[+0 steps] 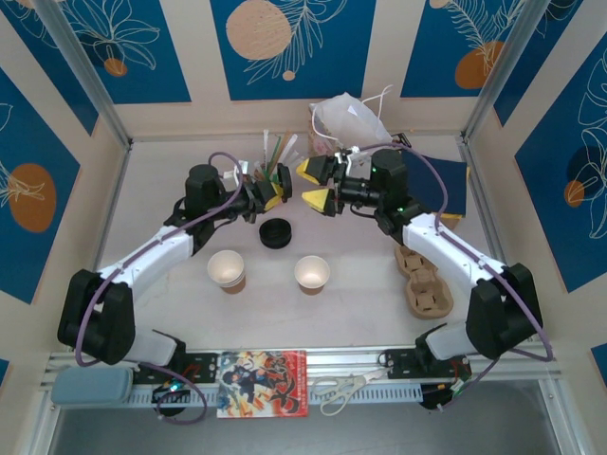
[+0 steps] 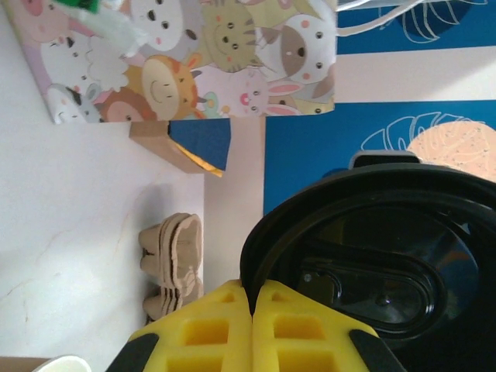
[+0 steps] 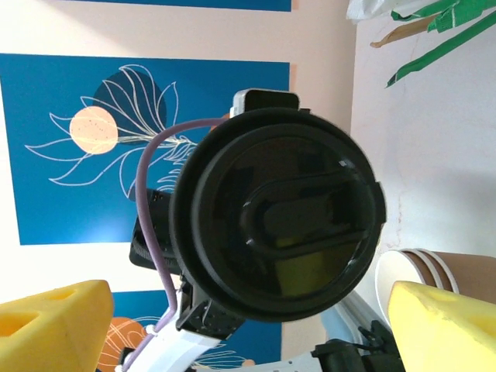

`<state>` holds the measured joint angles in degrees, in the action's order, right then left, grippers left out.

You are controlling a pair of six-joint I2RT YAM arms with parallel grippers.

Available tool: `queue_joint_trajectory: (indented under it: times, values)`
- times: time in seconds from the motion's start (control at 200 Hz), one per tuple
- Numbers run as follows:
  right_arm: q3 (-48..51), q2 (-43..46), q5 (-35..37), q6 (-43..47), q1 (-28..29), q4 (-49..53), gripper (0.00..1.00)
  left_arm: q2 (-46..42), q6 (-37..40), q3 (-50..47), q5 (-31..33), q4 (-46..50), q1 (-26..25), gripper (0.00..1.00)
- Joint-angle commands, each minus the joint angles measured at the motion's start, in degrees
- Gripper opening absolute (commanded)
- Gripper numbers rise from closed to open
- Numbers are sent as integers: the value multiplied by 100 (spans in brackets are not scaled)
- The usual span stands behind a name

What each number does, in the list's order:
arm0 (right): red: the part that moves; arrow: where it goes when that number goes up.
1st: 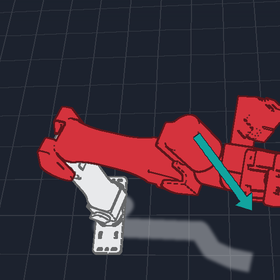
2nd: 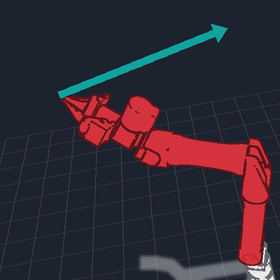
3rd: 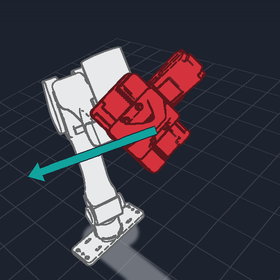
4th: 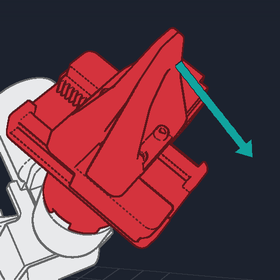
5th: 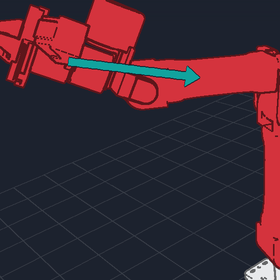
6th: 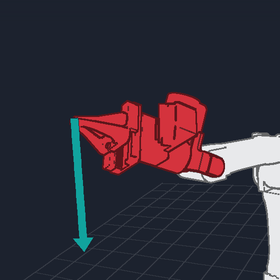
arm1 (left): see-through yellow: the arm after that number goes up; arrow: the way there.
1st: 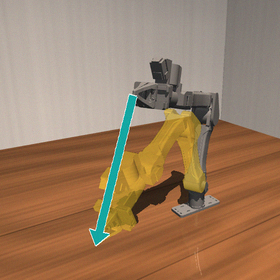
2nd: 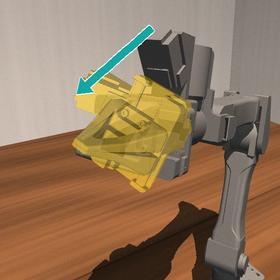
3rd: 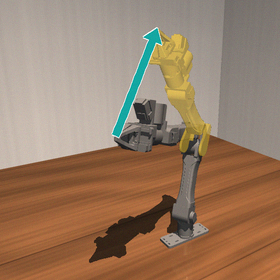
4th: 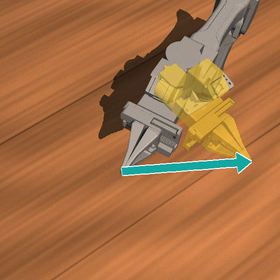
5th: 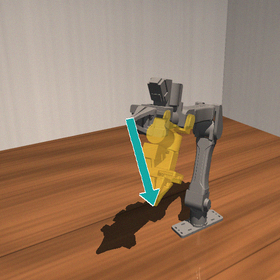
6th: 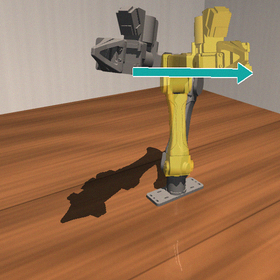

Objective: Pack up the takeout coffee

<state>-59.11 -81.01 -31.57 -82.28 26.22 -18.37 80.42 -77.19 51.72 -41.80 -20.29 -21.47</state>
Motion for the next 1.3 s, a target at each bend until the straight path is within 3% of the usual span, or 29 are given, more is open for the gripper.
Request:
queue_joint_trajectory:
  times: [0.0,0.605,1.29]
  values:
    - [-34,-156,-255,-414,-3,-476,92,-93,-194,-66,-195,-549,82,4]
    - [-311,-597,-420,-882,112,-1086,95,-37,-354,-68,-320,-827,82,4]
    - [-558,-820,-550,-917,112,-1174,89,55,-351,-40,-434,-845,82,4]
